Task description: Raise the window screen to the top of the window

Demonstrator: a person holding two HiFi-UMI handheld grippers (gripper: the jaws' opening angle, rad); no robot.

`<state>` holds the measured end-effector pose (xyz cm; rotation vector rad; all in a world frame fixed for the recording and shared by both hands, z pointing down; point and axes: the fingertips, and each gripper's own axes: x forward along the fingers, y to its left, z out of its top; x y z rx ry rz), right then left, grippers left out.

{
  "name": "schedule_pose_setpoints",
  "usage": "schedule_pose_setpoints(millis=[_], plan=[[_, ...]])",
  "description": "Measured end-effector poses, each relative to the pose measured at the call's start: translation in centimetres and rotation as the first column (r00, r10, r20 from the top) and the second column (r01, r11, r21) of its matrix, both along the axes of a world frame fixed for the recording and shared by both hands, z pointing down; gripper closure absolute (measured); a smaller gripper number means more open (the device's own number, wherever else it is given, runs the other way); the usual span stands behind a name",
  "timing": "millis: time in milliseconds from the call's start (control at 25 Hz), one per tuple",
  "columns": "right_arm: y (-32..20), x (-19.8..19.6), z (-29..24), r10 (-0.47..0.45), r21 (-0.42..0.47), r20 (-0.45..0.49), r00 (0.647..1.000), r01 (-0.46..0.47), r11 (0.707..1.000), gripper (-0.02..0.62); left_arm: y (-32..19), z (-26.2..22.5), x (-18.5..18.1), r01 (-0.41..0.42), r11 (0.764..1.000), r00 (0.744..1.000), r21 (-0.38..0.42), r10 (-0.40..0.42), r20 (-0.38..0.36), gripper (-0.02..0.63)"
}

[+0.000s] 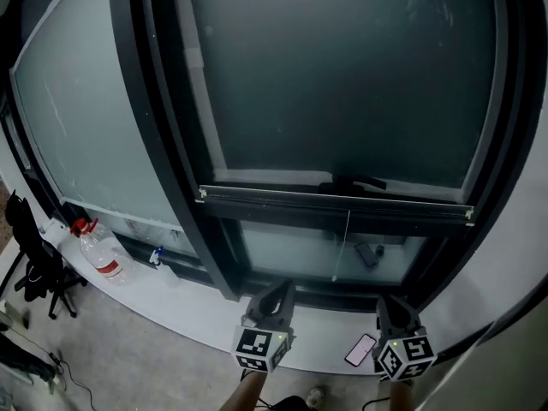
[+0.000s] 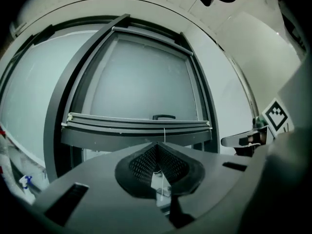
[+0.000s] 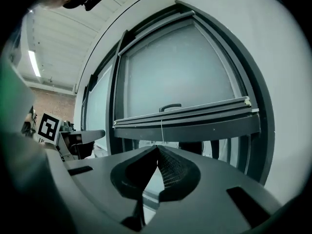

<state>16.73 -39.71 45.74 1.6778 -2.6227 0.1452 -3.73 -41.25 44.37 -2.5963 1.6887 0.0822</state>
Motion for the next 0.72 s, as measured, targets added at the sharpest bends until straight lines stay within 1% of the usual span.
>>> schedule_pose_setpoints(millis=[160,320,400,480,520,600,680,720], plan=[[-3.2,-0.2,-1.4,-0.013,0.033,0.018,1.0,0.012,0.999,0.589,-3.2,-1.0,0.2,0.003,1.0,1.0,0.018,-0.004,0.031,0.603],[-5.7,0.1,-2.5,-0.007,0.051,0.004,1.0,0.007,0.999,0.589,-6.2,-1.8,0.7,-0.004,1.0,0.999,0.03,0.003,0.05,0.603],[-6.9,0.2,-3.2,-0.004,0.06,-0.002,1.0,0.004,0.998,0.589,-7.6,-2.3,1.0,-0.012,0.999,0.996,0.044,0.008,0.09,0.603],[-8.0,0.4,-4.0,-0.007,0.075,-0.034,0.999,0.009,0.997,0.589,-9.0,-2.5,1.3,-0.026,0.998,0.988,0.052,0.017,0.157,0.603],[-8.6,0.3,-4.3,-0.016,0.085,-0.067,0.998,0.021,0.996,0.589,-9.7,-2.5,1.5,-0.045,0.998,0.98,0.055,0.033,0.197,0.603],[-9.9,-0.3,-4.9,-0.064,0.105,-0.163,0.985,0.082,0.991,0.588,-11.0,-2.4,2.2,-0.106,0.993,0.955,0.045,0.089,0.282,0.603],[-11.3,-1.4,-5.2,-0.12,0.104,-0.267,0.956,0.152,0.983,0.588,-12.3,-2.4,2.5,-0.154,0.988,0.922,0.027,0.133,0.363,0.601],[-12.0,-1.8,-5.4,-0.133,0.102,-0.316,0.939,0.173,0.98,0.569,-12.8,-2.4,2.6,-0.162,0.986,0.904,0.026,0.137,0.404,0.601]])
